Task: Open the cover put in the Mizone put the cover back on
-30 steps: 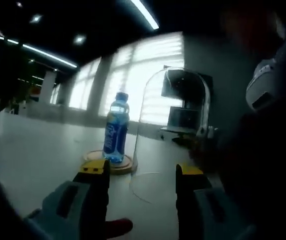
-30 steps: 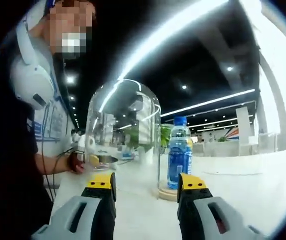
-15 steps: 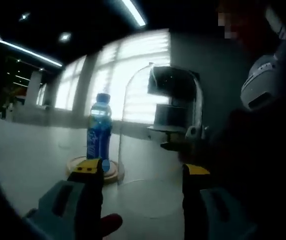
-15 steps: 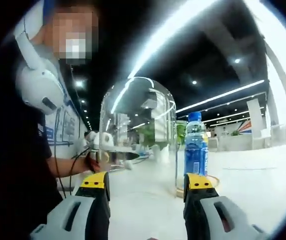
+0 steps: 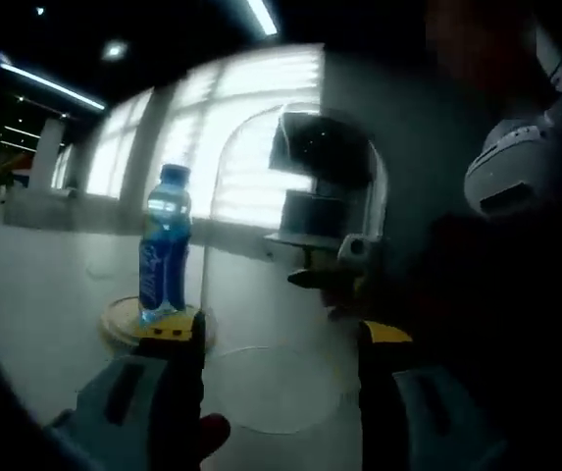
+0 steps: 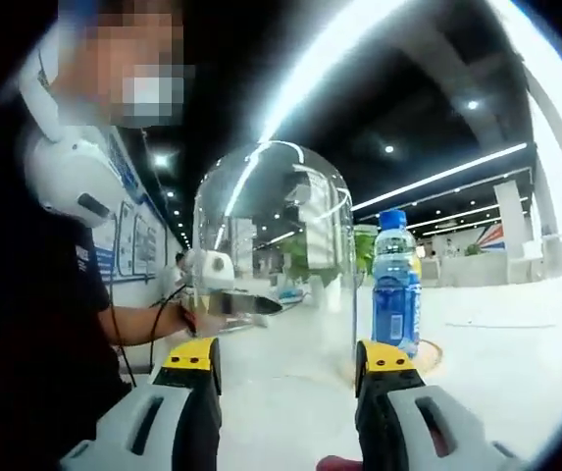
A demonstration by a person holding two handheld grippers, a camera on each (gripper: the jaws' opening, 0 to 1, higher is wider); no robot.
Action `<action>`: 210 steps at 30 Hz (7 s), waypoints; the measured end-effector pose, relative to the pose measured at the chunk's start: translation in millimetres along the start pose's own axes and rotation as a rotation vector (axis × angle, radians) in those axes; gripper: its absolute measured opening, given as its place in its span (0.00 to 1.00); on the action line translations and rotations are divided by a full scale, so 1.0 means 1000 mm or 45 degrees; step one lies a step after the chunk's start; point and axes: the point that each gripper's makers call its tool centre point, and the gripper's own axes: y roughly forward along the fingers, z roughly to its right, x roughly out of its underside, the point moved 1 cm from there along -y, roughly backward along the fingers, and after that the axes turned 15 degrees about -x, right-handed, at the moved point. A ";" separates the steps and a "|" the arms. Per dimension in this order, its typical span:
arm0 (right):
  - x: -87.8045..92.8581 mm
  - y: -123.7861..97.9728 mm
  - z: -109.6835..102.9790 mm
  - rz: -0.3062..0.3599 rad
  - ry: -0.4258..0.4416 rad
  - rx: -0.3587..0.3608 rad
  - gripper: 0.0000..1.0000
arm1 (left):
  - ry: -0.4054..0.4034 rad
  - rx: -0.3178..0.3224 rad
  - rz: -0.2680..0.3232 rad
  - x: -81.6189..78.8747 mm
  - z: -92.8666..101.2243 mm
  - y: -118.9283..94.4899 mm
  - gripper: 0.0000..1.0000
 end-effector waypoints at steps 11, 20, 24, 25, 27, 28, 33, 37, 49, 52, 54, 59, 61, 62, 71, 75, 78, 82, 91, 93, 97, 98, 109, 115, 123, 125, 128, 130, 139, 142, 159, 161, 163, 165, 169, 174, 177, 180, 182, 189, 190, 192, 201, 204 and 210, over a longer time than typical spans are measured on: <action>-0.006 0.016 -0.002 -0.073 -0.031 -0.111 0.53 | 0.061 0.048 -0.013 -0.004 0.000 0.008 0.55; -0.005 0.032 0.007 -0.117 -0.015 -0.171 0.68 | 0.141 0.070 -0.039 -0.003 -0.002 0.016 0.59; -0.007 0.043 0.010 -0.132 -0.038 -0.188 0.74 | 0.139 0.087 -0.041 -0.003 -0.003 0.019 0.59; -0.007 0.045 0.010 -0.139 -0.037 -0.197 0.75 | 0.140 0.093 -0.045 -0.003 -0.004 0.019 0.60; -0.006 0.048 0.011 -0.156 -0.032 -0.215 0.77 | 0.150 0.108 -0.058 -0.002 -0.004 0.021 0.61; -0.006 0.048 0.012 -0.166 -0.033 -0.223 0.78 | 0.157 0.116 -0.065 -0.001 -0.004 0.023 0.62; -0.005 0.051 0.015 -0.224 -0.018 -0.259 0.79 | 0.191 0.148 -0.102 0.002 -0.003 0.032 0.66; -0.005 0.053 0.015 -0.270 -0.005 -0.274 0.80 | 0.204 0.173 -0.127 0.002 -0.003 0.037 0.69; -0.002 0.056 0.017 -0.162 -0.011 -0.316 0.83 | 0.179 0.210 -0.088 0.002 -0.012 0.039 0.71; -0.002 0.057 0.017 -0.103 -0.011 -0.326 0.83 | 0.159 0.212 -0.063 0.002 -0.016 0.039 0.72; -0.002 0.057 0.017 -0.090 -0.003 -0.327 0.84 | 0.150 0.209 -0.051 0.002 -0.019 0.039 0.72; -0.002 0.059 0.017 -0.062 0.008 -0.321 0.85 | 0.164 0.188 -0.053 0.003 -0.006 0.040 0.72; -0.001 0.059 0.017 -0.053 0.012 -0.313 0.85 | 0.163 0.186 -0.051 0.003 -0.003 0.041 0.72; 0.000 0.059 0.017 -0.050 0.014 -0.312 0.86 | 0.161 0.187 -0.047 0.004 -0.002 0.041 0.72; 0.007 0.066 0.016 -0.065 0.025 -0.308 0.89 | 0.132 0.192 -0.031 0.003 0.007 0.042 0.74; 0.008 0.066 0.016 -0.059 0.029 -0.317 0.90 | 0.130 0.195 -0.031 0.003 0.009 0.043 0.74; 0.008 0.066 0.017 -0.055 0.032 -0.323 0.90 | 0.121 0.199 -0.024 0.003 0.010 0.045 0.75; 0.008 0.066 0.017 -0.050 0.036 -0.329 0.90 | 0.124 0.194 -0.018 0.004 0.013 0.047 0.75; 0.008 0.066 0.017 -0.043 0.034 -0.331 0.90 | 0.135 0.186 0.003 0.003 0.011 0.047 0.75; 0.007 0.066 0.017 -0.040 0.035 -0.332 0.90 | 0.135 0.184 0.001 0.003 0.011 0.046 0.75; 0.007 0.067 0.016 -0.043 0.035 -0.327 0.90 | 0.126 0.181 0.012 0.003 0.011 0.046 0.75; 0.007 0.067 0.016 -0.044 0.035 -0.324 0.90 | 0.125 0.184 0.015 0.003 0.010 0.046 0.75; 0.008 0.067 0.017 -0.071 0.033 -0.323 0.90 | 0.116 0.174 0.015 0.001 -0.006 0.045 0.75; 0.008 0.069 0.015 -0.064 0.035 -0.320 0.90 | 0.123 0.180 0.017 0.001 -0.009 0.043 0.74; -0.001 0.069 0.019 -0.017 0.151 -0.311 0.89 | 0.019 0.165 0.025 -0.009 -0.015 0.044 0.73; -0.006 0.070 0.018 0.008 0.169 -0.309 0.89 | 0.001 0.162 0.043 -0.014 -0.016 0.044 0.73; -0.010 0.069 0.018 0.014 0.191 -0.312 0.89 | -0.015 0.154 0.053 -0.019 -0.009 0.044 0.73; -0.013 0.069 0.016 0.009 0.191 -0.316 0.89 | -0.012 0.151 0.051 -0.020 -0.007 0.044 0.73; -0.032 0.065 0.010 0.020 0.125 -0.307 0.89 | 0.030 0.157 0.026 -0.028 0.015 0.046 0.73; -0.041 0.064 0.012 0.020 0.101 -0.309 0.89 | 0.048 0.160 0.042 -0.035 0.019 0.048 0.73; -0.091 0.063 0.017 0.055 0.045 -0.302 0.90 | 0.106 0.173 0.056 -0.086 0.027 0.056 0.74; -0.098 0.065 0.017 0.051 0.021 -0.300 0.90 | 0.127 0.178 0.056 -0.092 0.027 0.057 0.74; -0.104 0.067 0.018 0.036 0.006 -0.300 0.90 | 0.143 0.182 0.060 -0.097 0.026 0.058 0.74; -0.108 0.070 0.021 0.014 0.000 -0.302 0.90 | 0.153 0.184 0.057 -0.103 0.024 0.059 0.74; -0.119 0.072 0.025 0.006 -0.017 -0.315 0.90 | 0.188 0.175 0.072 -0.118 0.022 0.061 0.74; -0.134 0.075 0.029 0.063 0.002 -0.314 0.90 | 0.172 0.177 0.109 -0.138 0.020 0.064 0.74; -0.140 0.075 0.028 0.068 -0.011 -0.316 0.90 | 0.191 0.177 0.111 -0.144 0.022 0.065 0.74; -0.148 0.075 0.029 0.070 -0.021 -0.313 0.90 | 0.195 0.181 0.115 -0.150 0.023 0.065 0.74; -0.156 0.077 0.029 0.075 -0.028 -0.309 0.90 | 0.192 0.183 0.121 -0.155 0.024 0.065 0.74; -0.189 0.082 0.037 0.106 -0.053 -0.311 0.90 | 0.169 0.176 0.137 -0.184 0.021 0.068 0.74; -0.194 0.083 0.038 0.110 -0.065 -0.313 0.90 | 0.174 0.176 0.140 -0.187 0.021 0.069 0.74; -0.203 0.084 0.040 0.117 -0.087 -0.316 0.90 | 0.183 0.175 0.149 -0.193 0.020 0.070 0.74; -0.225 0.091 0.058 0.139 -0.130 -0.326 0.90 | 0.181 0.173 0.202 -0.213 0.005 0.078 0.74; -0.229 0.093 0.066 0.137 -0.138 -0.334 0.90 | 0.183 0.165 0.213 -0.217 0.000 0.083 0.74; -0.240 0.096 0.080 0.181 -0.172 -0.362 0.90 | 0.194 0.148 0.263 -0.229 -0.012 0.089 0.75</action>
